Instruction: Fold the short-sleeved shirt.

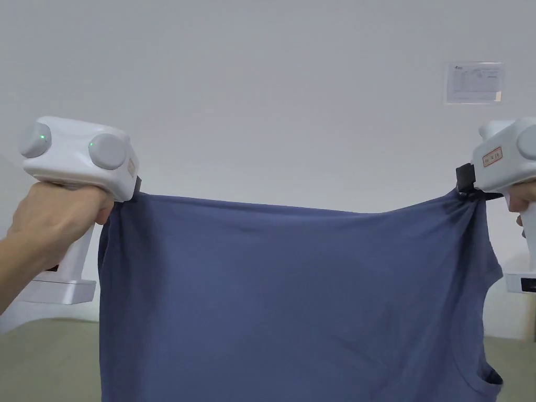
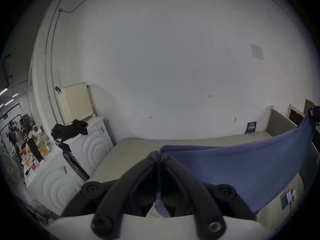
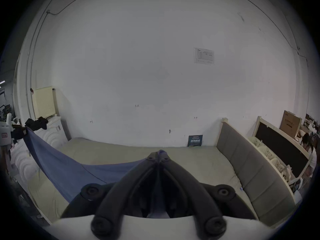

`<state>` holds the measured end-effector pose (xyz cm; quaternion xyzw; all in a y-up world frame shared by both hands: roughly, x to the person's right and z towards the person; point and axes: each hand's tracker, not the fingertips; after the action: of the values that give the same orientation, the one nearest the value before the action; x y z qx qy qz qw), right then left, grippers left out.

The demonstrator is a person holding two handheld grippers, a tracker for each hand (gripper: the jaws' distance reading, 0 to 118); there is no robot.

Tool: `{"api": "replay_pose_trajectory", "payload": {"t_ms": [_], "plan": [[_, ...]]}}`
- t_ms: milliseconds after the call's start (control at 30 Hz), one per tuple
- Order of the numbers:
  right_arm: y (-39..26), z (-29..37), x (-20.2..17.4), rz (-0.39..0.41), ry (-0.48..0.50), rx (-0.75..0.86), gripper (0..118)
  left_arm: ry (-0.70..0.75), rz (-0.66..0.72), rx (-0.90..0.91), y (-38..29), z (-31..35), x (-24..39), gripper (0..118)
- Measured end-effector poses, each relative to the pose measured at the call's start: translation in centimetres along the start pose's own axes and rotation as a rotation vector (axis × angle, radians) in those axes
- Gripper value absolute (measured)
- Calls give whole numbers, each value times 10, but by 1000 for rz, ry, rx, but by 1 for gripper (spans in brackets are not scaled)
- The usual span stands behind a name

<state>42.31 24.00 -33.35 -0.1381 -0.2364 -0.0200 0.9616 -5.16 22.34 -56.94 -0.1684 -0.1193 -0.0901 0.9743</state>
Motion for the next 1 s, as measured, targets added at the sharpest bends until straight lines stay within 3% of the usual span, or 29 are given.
{"api": "replay_pose_trajectory", "payload": {"t_ms": [533,767,1000], "plan": [[1,-118,1,-19,-41,19,2,43,33,38,2,-112,45,0],[-67,-164,-2,2,-48,-62,2,36,-15,-58,-62,-164,64,0],[-173,-169,2,-8,-29,-188,2,-18,-21,-162,-156,-182,72,0]]}}
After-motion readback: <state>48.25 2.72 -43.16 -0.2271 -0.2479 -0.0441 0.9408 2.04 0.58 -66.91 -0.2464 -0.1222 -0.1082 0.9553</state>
